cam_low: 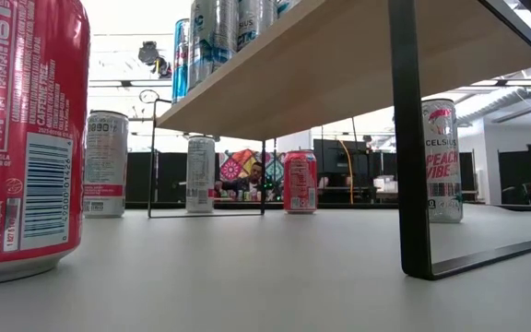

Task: Place canned beverage on shelf
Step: Put the top right orange soda can on the shelf

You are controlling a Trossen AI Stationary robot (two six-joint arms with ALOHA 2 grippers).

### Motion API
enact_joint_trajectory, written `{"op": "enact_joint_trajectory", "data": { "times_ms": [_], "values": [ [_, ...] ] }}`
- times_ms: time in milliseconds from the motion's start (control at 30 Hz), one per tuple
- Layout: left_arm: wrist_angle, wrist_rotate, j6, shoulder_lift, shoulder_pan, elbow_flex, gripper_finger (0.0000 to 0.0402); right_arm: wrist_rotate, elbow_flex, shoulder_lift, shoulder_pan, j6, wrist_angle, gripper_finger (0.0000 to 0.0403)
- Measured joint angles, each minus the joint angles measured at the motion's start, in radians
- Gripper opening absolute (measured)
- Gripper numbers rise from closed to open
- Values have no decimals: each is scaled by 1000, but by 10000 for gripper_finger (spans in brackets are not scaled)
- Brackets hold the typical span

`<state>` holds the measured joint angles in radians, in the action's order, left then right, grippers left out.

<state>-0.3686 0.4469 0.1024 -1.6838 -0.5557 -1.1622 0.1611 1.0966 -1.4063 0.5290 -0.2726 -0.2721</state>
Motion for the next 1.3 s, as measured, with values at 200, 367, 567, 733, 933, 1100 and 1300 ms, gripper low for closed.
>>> {"op": "enact_joint_trajectory", "data": {
  "times_ms": [200,367,567,733,933,1100,1300],
  "values": [
    [14,122,21,1,-71,0,398,0,1,46,-14,0,67,264],
    [35,209,81,0,-114,0,398,0,1,52,-42,6,127,264],
    [91,310,176,-1,-158,0,398,34,1,37,-77,48,105,265],
    [109,401,230,-1,-186,0,398,30,1,24,-100,60,103,265],
    [168,486,308,-2,-215,0,398,27,1,-7,-136,64,104,265],
    [221,540,359,-2,-234,1,398,34,1,-38,-171,71,51,265],
    [255,558,363,-3,-254,1,398,242,1,-45,-263,117,21,265]
  ]
}}
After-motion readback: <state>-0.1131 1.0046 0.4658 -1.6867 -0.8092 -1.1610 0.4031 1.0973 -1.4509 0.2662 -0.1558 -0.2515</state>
